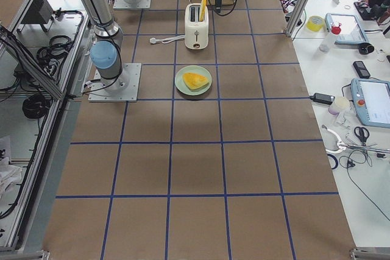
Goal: Press toaster with right arm
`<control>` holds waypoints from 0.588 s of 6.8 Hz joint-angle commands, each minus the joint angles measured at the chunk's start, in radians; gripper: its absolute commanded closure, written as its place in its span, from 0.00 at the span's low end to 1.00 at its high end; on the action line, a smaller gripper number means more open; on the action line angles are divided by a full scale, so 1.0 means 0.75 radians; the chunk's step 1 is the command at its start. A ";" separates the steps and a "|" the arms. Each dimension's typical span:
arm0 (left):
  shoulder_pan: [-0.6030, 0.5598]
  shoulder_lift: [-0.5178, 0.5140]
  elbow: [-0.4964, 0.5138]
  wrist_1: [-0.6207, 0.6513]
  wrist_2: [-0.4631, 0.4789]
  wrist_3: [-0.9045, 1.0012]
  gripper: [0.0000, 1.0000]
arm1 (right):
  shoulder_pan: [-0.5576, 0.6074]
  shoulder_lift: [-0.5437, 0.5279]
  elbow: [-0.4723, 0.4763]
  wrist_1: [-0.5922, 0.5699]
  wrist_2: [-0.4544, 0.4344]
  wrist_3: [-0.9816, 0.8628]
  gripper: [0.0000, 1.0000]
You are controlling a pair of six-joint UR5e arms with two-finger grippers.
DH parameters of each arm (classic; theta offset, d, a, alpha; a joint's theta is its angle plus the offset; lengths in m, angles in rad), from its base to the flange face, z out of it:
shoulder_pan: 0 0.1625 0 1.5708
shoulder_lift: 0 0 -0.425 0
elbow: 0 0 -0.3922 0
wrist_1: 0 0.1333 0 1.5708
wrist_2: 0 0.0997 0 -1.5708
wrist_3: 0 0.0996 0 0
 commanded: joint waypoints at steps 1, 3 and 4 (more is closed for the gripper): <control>0.000 0.000 0.000 0.000 0.001 0.000 0.00 | 0.002 0.002 0.000 0.000 -0.008 0.000 0.00; 0.000 0.000 0.000 0.000 0.001 0.000 0.00 | 0.002 0.002 0.000 0.000 -0.008 0.000 0.00; 0.000 0.000 0.000 0.000 0.001 0.000 0.00 | 0.002 0.000 0.000 0.000 -0.008 0.000 0.32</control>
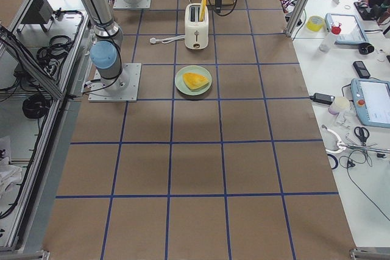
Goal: Press toaster with right arm
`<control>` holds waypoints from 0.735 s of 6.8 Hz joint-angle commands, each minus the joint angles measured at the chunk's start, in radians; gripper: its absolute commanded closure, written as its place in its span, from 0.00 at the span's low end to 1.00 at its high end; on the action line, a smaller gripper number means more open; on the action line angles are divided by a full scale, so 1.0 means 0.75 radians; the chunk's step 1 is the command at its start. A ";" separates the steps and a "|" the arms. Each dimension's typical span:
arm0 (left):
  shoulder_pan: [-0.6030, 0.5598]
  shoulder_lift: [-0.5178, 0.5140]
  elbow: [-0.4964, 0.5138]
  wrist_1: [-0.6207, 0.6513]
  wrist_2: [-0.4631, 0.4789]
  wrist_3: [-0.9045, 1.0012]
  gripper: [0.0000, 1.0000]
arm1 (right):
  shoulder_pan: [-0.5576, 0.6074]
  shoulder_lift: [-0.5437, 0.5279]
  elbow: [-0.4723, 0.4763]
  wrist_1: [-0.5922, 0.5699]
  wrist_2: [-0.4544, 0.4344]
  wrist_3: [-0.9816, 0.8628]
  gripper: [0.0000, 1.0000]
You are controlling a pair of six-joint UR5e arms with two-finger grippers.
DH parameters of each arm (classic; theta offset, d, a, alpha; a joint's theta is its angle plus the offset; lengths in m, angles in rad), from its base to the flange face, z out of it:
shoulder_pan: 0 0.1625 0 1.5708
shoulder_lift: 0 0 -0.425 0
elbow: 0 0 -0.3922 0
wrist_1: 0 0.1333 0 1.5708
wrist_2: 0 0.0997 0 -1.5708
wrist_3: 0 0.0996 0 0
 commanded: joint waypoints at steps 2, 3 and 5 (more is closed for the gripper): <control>0.000 0.000 0.000 0.000 0.000 0.000 0.00 | 0.000 -0.002 0.000 -0.002 0.016 0.000 1.00; 0.000 0.000 0.000 0.000 0.000 0.000 0.00 | 0.000 0.004 0.000 -0.002 0.012 0.002 1.00; 0.000 0.000 0.000 0.000 0.000 0.000 0.00 | 0.000 -0.002 0.000 0.030 0.008 0.002 1.00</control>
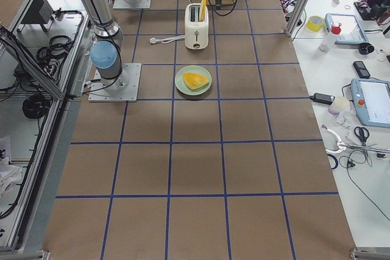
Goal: Press toaster with right arm
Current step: 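Lower the right gripper toward the toaster's side lever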
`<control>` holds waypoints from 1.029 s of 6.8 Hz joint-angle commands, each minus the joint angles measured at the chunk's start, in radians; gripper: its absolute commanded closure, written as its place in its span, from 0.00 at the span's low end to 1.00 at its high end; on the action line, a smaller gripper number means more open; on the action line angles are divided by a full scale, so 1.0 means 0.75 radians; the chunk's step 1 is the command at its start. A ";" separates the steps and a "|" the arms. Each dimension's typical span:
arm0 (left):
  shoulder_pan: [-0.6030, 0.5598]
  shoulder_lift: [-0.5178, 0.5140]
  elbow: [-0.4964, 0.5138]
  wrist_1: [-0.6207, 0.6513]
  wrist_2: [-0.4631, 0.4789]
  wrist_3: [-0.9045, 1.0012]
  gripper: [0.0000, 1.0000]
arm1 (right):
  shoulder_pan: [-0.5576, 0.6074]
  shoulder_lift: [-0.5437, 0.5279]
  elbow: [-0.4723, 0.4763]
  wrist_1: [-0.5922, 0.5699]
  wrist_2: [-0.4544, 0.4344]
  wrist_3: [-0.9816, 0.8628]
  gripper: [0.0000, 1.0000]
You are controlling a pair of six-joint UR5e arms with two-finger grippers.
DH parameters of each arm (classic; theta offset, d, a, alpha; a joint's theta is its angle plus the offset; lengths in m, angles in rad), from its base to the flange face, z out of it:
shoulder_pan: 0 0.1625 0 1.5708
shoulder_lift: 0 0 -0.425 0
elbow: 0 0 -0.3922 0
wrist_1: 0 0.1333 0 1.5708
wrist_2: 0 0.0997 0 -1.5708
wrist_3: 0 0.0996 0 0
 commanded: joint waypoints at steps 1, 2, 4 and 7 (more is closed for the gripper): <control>0.000 0.000 0.000 0.000 0.001 0.000 0.00 | -0.002 0.005 0.000 0.032 0.022 -0.004 1.00; 0.000 0.000 0.000 0.000 -0.001 0.000 0.00 | -0.026 0.015 0.010 0.080 0.158 -0.018 1.00; 0.000 0.000 0.000 0.000 0.001 0.000 0.00 | -0.140 0.017 0.104 0.126 0.459 -0.099 1.00; 0.000 0.000 0.000 0.000 0.001 0.000 0.00 | -0.298 0.011 0.275 0.259 0.864 -0.442 1.00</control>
